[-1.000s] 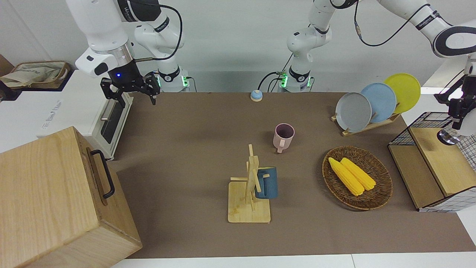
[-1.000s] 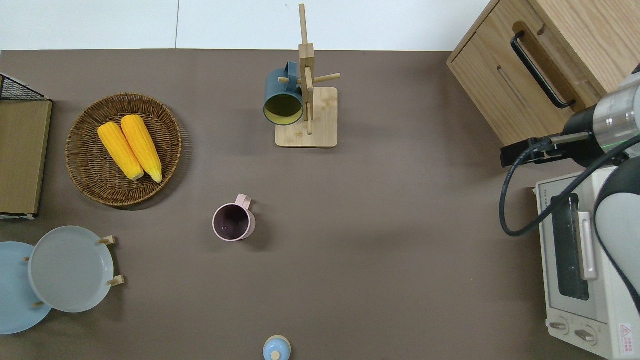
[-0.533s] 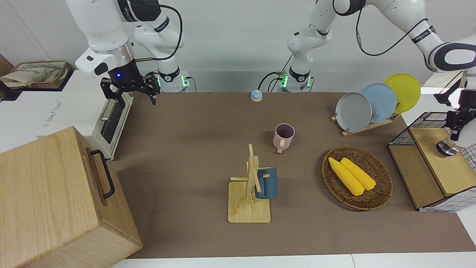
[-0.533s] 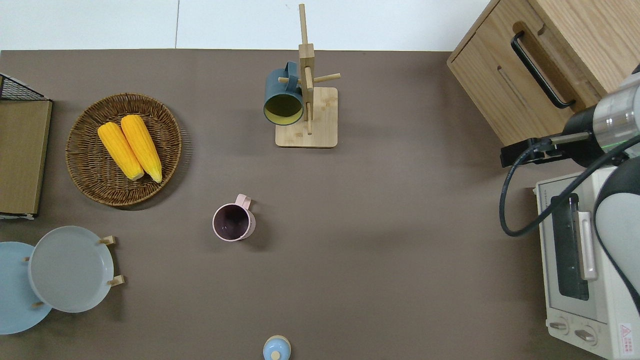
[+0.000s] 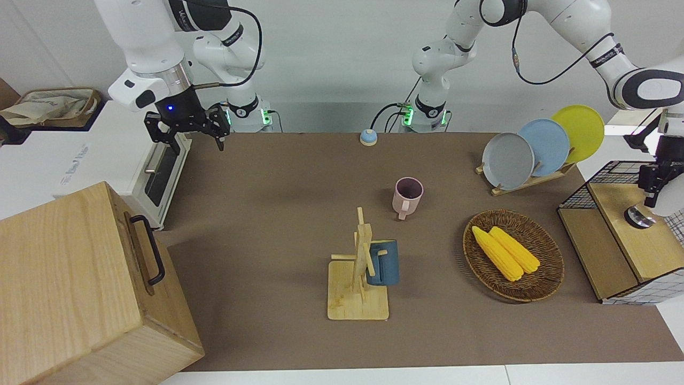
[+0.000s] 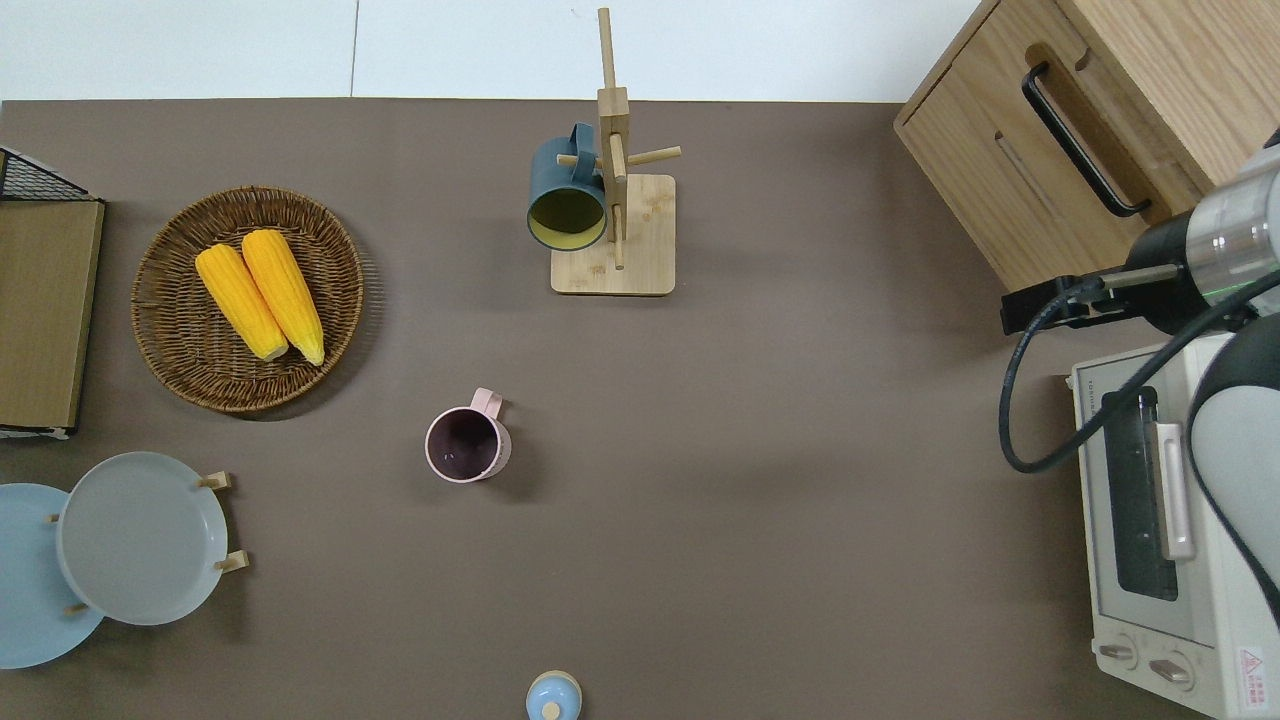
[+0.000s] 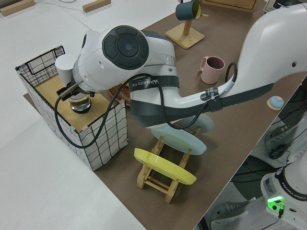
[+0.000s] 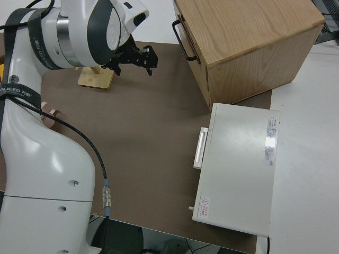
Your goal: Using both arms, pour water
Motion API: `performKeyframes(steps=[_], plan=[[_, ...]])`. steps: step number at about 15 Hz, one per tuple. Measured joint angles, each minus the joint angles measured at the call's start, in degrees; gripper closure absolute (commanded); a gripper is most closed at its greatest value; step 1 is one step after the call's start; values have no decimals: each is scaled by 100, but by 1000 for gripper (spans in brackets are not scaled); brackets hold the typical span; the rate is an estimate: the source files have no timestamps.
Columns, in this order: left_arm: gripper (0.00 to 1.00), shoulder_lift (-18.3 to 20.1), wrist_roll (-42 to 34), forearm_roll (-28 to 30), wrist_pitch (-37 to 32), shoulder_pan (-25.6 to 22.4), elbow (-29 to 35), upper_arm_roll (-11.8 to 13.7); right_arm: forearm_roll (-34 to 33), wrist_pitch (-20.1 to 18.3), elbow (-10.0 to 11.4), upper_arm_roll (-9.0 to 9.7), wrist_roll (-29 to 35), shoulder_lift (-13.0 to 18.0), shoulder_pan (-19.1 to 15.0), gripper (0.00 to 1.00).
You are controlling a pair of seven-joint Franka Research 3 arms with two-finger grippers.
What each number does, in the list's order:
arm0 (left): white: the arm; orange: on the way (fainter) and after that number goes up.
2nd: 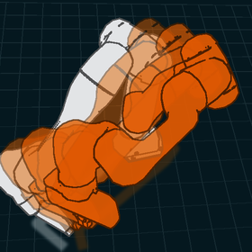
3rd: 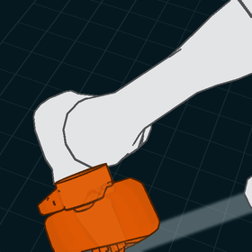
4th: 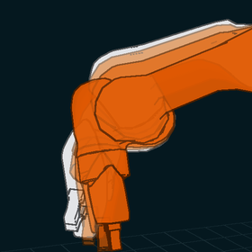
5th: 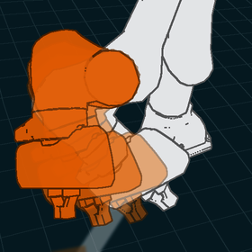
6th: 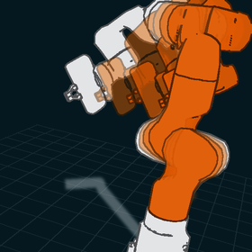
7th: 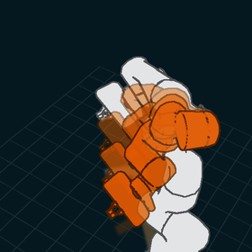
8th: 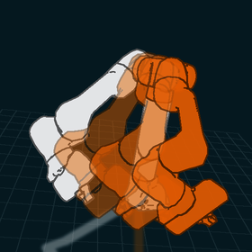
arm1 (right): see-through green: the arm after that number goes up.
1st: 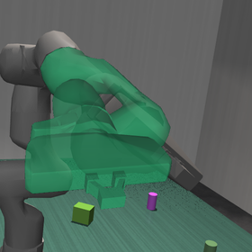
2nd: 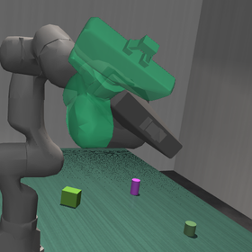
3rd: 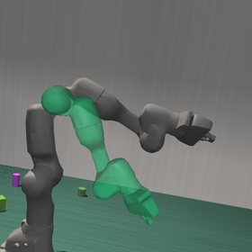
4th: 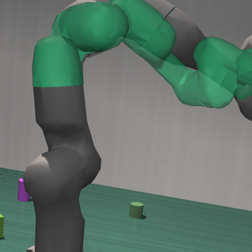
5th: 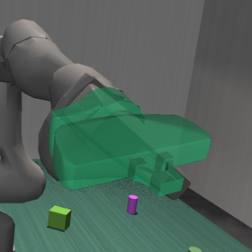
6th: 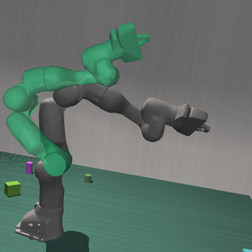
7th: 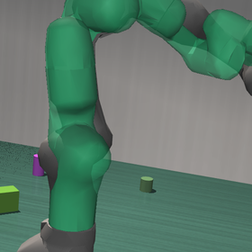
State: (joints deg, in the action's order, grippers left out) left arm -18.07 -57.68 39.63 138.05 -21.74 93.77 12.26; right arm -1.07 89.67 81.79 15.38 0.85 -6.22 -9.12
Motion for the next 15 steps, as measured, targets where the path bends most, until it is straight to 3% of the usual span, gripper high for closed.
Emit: performKeyframes(steps=[1,9,12,15], plan=[[4,-4,0,0,1,0,-5,0,0,0,0,0,0,0,0,9],[0,-10,-1,-77,-20,0,-146,41,0,0,0,0,0,0,0,9],[0,-1,273,-768,-1042,6,-561,334,0,0,0,0,0,0,0,9],[0,9,735,-1170,-1818,8,-868,455,0,0,0,0,0,0,0,9]])
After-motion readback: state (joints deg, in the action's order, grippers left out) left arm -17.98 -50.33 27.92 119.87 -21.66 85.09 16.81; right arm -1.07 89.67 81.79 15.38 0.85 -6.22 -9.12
